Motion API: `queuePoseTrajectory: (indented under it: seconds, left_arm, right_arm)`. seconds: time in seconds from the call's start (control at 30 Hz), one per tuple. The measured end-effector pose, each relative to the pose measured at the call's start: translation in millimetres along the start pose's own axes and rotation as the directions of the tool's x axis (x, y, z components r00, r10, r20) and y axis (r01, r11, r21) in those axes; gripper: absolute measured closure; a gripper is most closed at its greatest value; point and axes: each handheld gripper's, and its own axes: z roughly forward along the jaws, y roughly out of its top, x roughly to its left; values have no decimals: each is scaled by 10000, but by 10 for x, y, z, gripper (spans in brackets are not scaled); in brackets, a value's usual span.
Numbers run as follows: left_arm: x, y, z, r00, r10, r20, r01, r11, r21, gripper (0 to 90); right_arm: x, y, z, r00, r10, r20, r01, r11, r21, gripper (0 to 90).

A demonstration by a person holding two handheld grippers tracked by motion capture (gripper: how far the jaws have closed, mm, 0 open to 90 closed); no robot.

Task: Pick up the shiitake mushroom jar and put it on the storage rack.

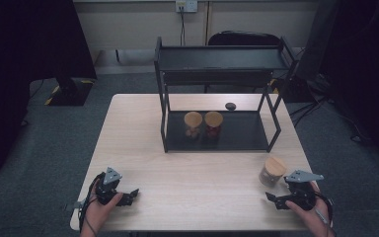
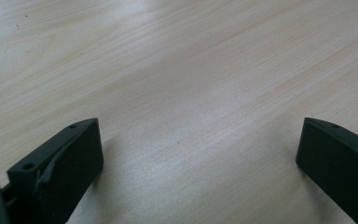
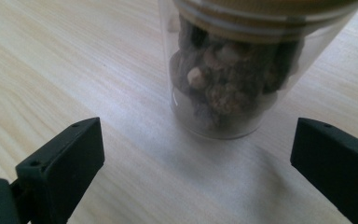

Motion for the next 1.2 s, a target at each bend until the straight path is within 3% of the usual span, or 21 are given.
queuePoseTrajectory:
  seconds: [0.17,0.47,0.9,1.2]
  left_arm:
    - [0,0,0,10000,-7,1,7,10000,-3,2]
    - [0,0,0,10000,-6,2,6,10000,-2,2]
    - [0,0,0,10000,0,3,0,10000,2,2]
    - [0,0,0,10000,-3,4,3,10000,1,2]
  right_arm:
    - [-9,35,20,10000,15,51,-14,9999,-101,20]
    - [-52,112,86,9989,460,130,-456,9985,-294,46]
    - [-97,203,207,9968,721,343,-697,9955,-649,168]
    - [-82,221,246,9969,583,531,-534,9946,-895,251]
